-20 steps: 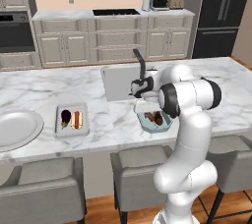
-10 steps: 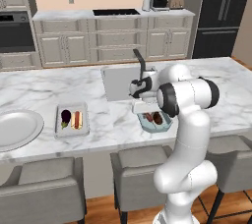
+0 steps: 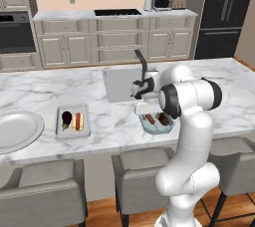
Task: Place one cooked food and one vegetable from the large plate to each tupperware container.
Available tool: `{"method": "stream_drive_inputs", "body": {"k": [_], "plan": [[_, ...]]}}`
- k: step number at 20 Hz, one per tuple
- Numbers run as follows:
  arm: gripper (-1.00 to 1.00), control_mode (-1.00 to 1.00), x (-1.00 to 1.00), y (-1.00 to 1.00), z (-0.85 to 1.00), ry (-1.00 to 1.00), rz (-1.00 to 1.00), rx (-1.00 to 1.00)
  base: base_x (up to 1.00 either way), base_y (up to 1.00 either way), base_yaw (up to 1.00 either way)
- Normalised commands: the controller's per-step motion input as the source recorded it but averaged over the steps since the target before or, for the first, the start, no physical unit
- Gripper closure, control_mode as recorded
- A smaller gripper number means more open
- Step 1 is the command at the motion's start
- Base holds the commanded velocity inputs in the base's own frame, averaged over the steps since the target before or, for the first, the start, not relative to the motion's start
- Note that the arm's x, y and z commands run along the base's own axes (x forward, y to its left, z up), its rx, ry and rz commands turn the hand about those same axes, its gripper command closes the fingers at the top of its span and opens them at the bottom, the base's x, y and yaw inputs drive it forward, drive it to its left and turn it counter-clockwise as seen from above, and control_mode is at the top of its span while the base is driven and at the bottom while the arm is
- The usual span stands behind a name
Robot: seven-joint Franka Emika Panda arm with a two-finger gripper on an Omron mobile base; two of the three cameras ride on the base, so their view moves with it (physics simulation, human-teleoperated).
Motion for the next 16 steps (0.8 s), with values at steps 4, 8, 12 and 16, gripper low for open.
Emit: {"method": "stream_drive_inputs", "body": {"k": [4, 8, 12, 16], "plan": [[-1.00, -1.00, -0.31, -0.01, 0.59, 0.00, 0.00, 0.00, 0.00, 0.00, 0.00], [-1.00, -1.00, -0.74, 0.26, 0.98, -0.02, 0.00, -0.01, 0.00, 0.00, 0.00], [-1.00, -1.00, -1.00, 0.51, 0.91, -0.15, 0.02, -0.01, 0.00, 0.00, 0.00], [-1.00, -1.00, -1.00, 0.42, 0.62, -0.19, 0.00, 0.00, 0.00, 0.00, 0.00]]}}
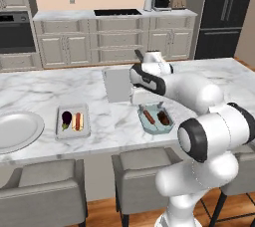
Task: Place one cooked food and one vegetable from the large plate to each tupperware container.
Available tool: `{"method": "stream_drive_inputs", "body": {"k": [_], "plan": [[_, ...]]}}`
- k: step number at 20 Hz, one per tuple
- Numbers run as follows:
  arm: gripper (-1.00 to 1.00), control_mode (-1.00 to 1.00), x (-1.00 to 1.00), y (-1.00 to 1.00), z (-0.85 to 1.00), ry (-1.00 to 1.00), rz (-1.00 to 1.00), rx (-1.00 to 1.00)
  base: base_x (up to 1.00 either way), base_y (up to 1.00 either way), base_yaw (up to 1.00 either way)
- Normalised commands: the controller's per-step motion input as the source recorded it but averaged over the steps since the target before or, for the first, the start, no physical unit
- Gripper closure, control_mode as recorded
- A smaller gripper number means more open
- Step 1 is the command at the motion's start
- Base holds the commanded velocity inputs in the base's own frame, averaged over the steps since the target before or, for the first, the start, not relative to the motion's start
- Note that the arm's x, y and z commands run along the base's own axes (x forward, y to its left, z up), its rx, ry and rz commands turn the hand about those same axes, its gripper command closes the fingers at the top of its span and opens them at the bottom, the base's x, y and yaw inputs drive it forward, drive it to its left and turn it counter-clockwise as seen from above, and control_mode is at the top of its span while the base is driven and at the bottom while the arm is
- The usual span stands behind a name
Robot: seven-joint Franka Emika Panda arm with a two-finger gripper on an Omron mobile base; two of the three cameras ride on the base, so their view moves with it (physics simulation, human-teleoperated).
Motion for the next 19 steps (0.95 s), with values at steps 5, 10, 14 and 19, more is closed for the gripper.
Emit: {"method": "stream_drive_inputs", "body": {"k": [5, 10, 14, 19], "plan": [[-1.00, -1.00, -1.00, 0.31, 0.54, -0.22, 0.00, 0.00, 0.00, 0.00, 0.00], [-1.00, -1.00, -1.00, 0.27, 0.27, -0.17, 0.00, 0.00, 0.00, 0.00, 0.00], [-1.00, -1.00, -1.00, 0.79, 0.04, -0.02, 0.06, -0.07, 0.00, 0.00, 0.00], [-1.00, -1.00, -1.00, 0.43, 0.03, -0.09, 0.01, -0.04, 0.00, 0.00, 0.00]]}}
